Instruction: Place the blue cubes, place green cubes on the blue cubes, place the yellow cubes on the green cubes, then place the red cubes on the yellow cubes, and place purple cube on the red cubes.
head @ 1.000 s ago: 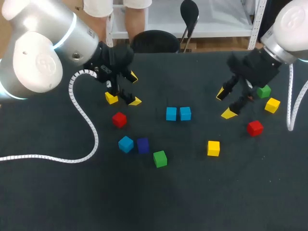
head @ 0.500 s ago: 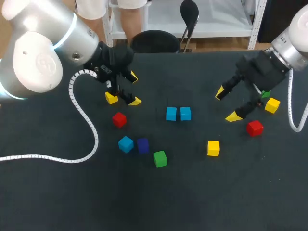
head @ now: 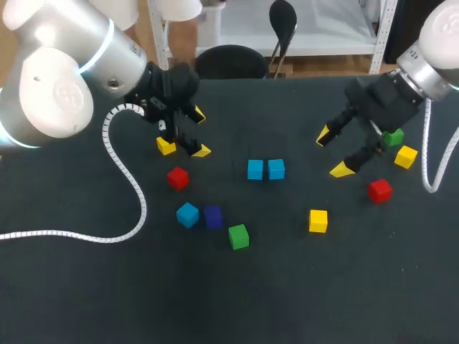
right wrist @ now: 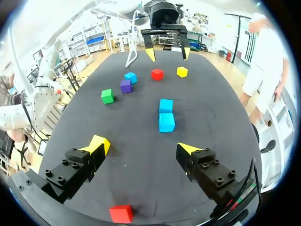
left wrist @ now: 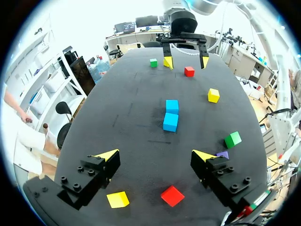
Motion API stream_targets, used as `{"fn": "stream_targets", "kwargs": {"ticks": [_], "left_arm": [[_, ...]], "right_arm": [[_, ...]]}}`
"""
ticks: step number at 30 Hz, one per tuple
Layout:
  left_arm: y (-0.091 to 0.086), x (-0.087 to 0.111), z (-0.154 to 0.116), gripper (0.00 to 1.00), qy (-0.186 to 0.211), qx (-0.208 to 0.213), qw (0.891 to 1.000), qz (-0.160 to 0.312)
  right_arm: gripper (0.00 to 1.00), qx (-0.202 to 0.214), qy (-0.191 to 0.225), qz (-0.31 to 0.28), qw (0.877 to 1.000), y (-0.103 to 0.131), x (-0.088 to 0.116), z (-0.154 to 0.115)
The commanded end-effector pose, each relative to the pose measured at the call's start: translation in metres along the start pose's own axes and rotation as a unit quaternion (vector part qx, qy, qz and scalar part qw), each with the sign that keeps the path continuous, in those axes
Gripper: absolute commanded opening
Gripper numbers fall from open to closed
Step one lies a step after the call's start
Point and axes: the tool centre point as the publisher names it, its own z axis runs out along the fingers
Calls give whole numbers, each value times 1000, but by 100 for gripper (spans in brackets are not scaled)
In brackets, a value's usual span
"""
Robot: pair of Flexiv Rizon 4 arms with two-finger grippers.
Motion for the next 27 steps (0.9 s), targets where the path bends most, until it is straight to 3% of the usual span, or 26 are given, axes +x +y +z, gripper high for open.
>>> {"fn": "stream_targets", "kwargs": {"ticks": [1, 3, 6, 12, 19, 27], "left_arm": [[1, 1, 0, 100, -1, 0, 1000, 1], [0, -9, -5, 100, -4, -6, 999, 36], [-3, -23, -6, 100, 41, 8, 995, 89], [-15, -27, -10, 100, 105, 41, 985, 132], [-33, -10, -20, 100, 127, 55, 981, 135], [-47, 16, -19, 100, 126, 63, 985, 104]], "right_arm": [[100, 0, -1, 0, 1000, -1, 0, 0], [100, 0, -1, 0, 1000, -1, 0, 0], [100, 0, -1, 0, 1000, -1, 0, 0], [100, 0, -1, 0, 1000, -1, 0, 0], [100, 0, -1, 0, 1000, -1, 0, 0], [100, 0, -1, 0, 1000, -1, 0, 0]]}}
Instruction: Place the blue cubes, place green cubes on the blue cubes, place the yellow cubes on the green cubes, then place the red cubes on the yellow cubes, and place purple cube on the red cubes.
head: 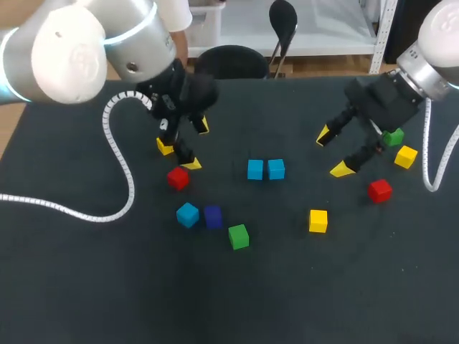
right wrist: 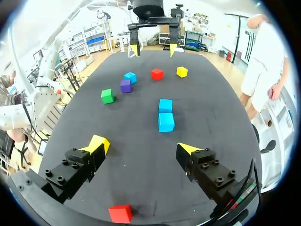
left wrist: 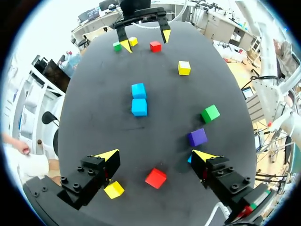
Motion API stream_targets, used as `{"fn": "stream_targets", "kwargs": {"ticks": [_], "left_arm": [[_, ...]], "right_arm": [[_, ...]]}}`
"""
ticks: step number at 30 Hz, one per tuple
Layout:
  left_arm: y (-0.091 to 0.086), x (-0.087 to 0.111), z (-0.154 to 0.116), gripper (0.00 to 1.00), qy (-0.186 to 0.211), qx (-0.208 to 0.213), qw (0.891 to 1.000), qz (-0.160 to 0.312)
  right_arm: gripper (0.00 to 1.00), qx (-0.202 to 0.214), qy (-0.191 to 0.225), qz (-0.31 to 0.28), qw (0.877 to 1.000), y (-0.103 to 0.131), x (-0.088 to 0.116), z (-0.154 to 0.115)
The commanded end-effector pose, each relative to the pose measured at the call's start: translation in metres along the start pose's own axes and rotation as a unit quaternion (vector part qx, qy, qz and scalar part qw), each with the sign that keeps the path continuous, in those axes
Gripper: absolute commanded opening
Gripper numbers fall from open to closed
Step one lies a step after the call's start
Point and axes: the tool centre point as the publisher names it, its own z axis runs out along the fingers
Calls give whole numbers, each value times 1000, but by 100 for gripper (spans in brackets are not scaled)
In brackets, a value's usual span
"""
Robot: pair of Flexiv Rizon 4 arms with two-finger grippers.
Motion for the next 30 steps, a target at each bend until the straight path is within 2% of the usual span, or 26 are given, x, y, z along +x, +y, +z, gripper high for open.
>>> {"fn": "stream_targets", "kwargs": {"ticks": [1, 6, 29, 30], "left_arm": [[-10, 11, 3, 100, -12, -6, 1000, -9], [-23, 12, 7, 100, -39, -5, 999, -9], [-23, 12, 7, 100, -39, -5, 999, -9], [-23, 7, 8, 100, -31, 0, 1000, 0]], "right_arm": [[100, 0, -1, 0, 1000, 0, 0, 0], [100, 0, -1, 0, 1000, 0, 0, 0], [100, 0, -1, 0, 1000, 0, 0, 0], [100, 0, -1, 0, 1000, 0, 0, 0]]}}
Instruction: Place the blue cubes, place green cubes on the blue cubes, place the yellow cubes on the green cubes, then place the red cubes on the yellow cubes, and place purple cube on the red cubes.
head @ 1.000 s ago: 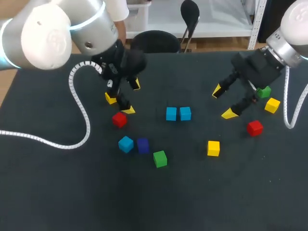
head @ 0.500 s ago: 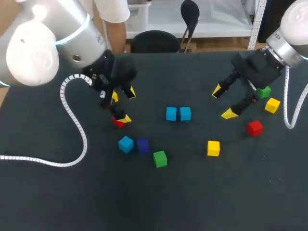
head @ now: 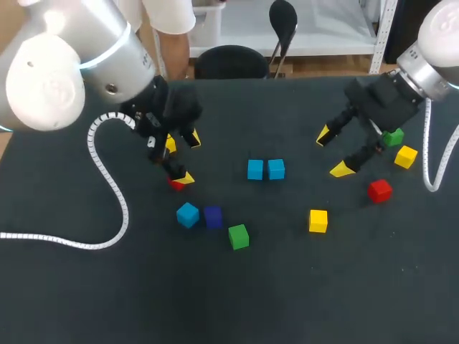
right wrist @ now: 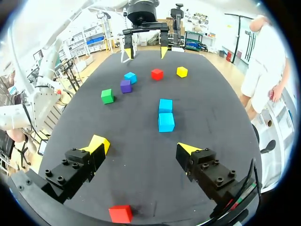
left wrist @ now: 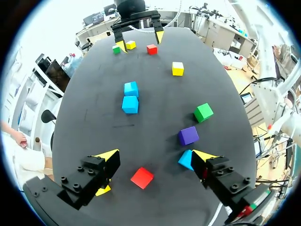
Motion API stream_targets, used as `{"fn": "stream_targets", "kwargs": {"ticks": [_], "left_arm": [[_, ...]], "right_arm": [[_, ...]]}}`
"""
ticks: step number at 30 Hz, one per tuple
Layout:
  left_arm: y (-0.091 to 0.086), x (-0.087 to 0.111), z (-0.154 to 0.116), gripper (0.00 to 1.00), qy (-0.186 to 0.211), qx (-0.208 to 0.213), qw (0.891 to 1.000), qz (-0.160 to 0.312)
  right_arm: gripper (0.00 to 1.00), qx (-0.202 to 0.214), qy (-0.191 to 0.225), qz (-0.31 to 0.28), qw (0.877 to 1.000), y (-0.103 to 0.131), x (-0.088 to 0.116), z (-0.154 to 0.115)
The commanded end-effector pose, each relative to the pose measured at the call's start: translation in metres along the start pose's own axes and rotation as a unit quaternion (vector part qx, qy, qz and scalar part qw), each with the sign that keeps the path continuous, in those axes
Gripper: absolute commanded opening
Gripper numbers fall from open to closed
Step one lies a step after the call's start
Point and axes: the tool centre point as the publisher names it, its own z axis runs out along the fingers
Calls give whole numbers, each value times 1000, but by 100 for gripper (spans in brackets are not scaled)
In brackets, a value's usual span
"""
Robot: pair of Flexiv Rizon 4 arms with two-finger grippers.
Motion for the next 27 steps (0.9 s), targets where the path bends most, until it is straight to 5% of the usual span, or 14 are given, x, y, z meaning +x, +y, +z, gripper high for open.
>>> {"fn": "stream_targets", "kwargs": {"ticks": [1, 14, 27], "left_arm": [[-1, -8, 1, 100, 17, 10, 1000, 15], [-42, -13, -11, 100, 95, 43, 994, 45], [-69, 1, -3, 100, 100, 59, 987, 110]], "right_arm": [[100, 0, -1, 0, 1000, 0, 0, 0], [100, 0, -1, 0, 1000, 0, 0, 0], [100, 0, -1, 0, 1000, 0, 0, 0]]}}
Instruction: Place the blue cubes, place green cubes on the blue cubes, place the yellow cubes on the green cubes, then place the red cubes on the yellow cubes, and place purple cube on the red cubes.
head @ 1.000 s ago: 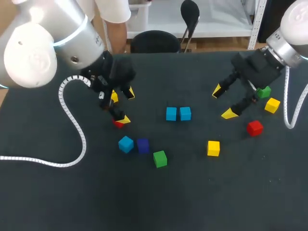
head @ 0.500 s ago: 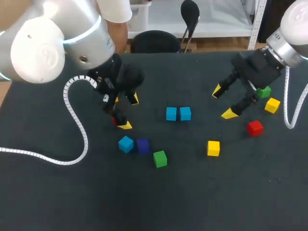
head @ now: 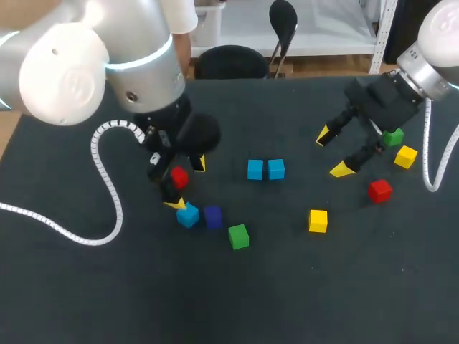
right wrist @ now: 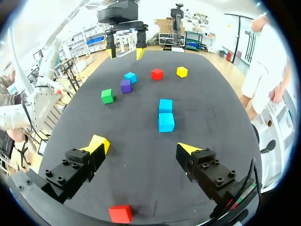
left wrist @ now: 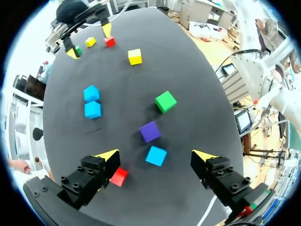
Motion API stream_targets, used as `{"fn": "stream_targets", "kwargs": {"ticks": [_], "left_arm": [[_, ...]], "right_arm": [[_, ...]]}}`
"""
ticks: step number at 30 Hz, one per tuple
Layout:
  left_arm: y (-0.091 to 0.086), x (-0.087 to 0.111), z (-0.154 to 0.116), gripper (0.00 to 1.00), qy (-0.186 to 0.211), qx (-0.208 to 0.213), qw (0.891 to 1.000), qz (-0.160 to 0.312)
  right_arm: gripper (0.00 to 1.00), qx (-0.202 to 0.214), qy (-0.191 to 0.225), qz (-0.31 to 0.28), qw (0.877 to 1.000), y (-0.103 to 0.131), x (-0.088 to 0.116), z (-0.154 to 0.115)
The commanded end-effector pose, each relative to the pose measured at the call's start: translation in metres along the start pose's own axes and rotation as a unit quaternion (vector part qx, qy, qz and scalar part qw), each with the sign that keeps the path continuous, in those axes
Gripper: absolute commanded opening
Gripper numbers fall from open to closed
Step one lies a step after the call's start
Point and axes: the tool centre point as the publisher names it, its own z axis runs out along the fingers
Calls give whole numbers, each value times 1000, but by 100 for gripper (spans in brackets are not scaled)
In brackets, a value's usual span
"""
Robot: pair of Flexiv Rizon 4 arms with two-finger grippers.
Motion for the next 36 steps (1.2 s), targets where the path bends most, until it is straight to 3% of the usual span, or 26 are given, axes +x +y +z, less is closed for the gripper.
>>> {"fn": "stream_targets", "kwargs": {"ticks": [1, 8, 12, 18, 36], "left_arm": [[-8, 5, 5, 100, -1, 1, 1000, 6], [-28, 9, 20, 100, 7, 29, 1000, 6], [-31, 11, 34, 100, 4, 38, 999, 6], [-22, 16, 43, 100, -1, 27, 999, 20], [9, 31, 61, 100, 21, 57, 998, 29]], "right_arm": [[100, 0, -1, 0, 1000, 0, 0, 0], [100, 0, -1, 0, 1000, 0, 0, 0], [100, 0, -1, 0, 1000, 0, 0, 0], [100, 0, -1, 0, 1000, 0, 0, 0], [100, 0, -1, 0, 1000, 0, 0, 0]]}}
